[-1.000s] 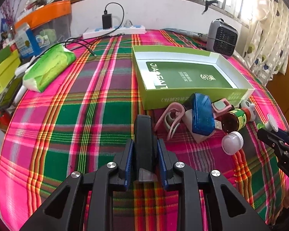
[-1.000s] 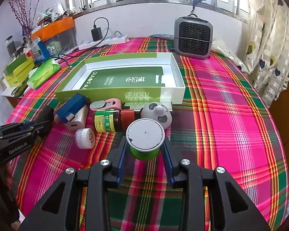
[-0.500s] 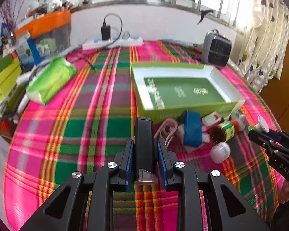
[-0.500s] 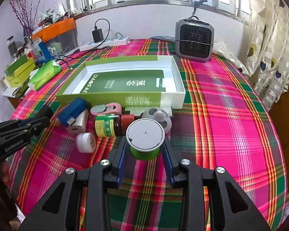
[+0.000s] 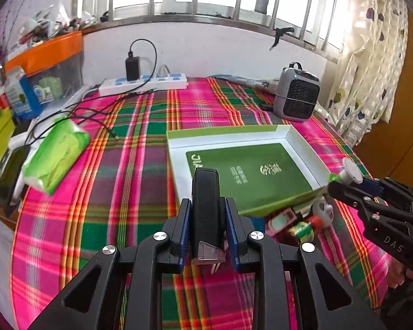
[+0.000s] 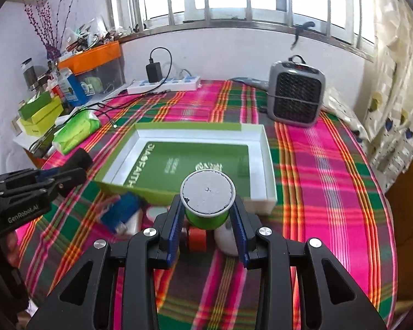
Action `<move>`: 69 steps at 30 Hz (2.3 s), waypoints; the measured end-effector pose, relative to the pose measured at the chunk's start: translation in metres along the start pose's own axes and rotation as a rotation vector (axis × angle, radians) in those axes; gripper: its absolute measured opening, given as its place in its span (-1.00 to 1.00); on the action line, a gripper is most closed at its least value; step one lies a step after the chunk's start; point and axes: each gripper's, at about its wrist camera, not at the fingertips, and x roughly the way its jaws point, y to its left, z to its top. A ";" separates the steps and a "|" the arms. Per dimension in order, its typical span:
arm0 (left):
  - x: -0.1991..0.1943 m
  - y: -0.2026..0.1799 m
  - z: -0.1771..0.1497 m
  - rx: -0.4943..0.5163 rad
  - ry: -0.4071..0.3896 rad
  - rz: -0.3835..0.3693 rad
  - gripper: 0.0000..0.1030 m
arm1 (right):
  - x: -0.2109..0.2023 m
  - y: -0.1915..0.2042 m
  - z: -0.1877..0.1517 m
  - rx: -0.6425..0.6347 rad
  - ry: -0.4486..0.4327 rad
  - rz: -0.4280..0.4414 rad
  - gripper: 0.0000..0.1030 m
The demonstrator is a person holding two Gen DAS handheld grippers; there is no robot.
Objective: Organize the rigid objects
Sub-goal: 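Carry the black gadget with the left tool while the right tool carries the spool into the box, then open the left tool over the box while the right tool releases the spool inside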
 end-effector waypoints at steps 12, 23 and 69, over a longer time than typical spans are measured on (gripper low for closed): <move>0.051 -0.001 0.021 -0.008 0.061 -0.006 -0.56 | 0.058 -0.002 0.035 -0.006 0.057 0.074 -0.32; 0.079 -0.001 0.021 0.006 0.104 -0.002 -0.56 | 0.104 0.003 0.038 -0.025 0.155 0.099 -0.32; 0.077 -0.005 0.017 0.015 0.115 -0.011 -0.33 | 0.113 0.003 0.032 0.002 0.173 0.094 -0.04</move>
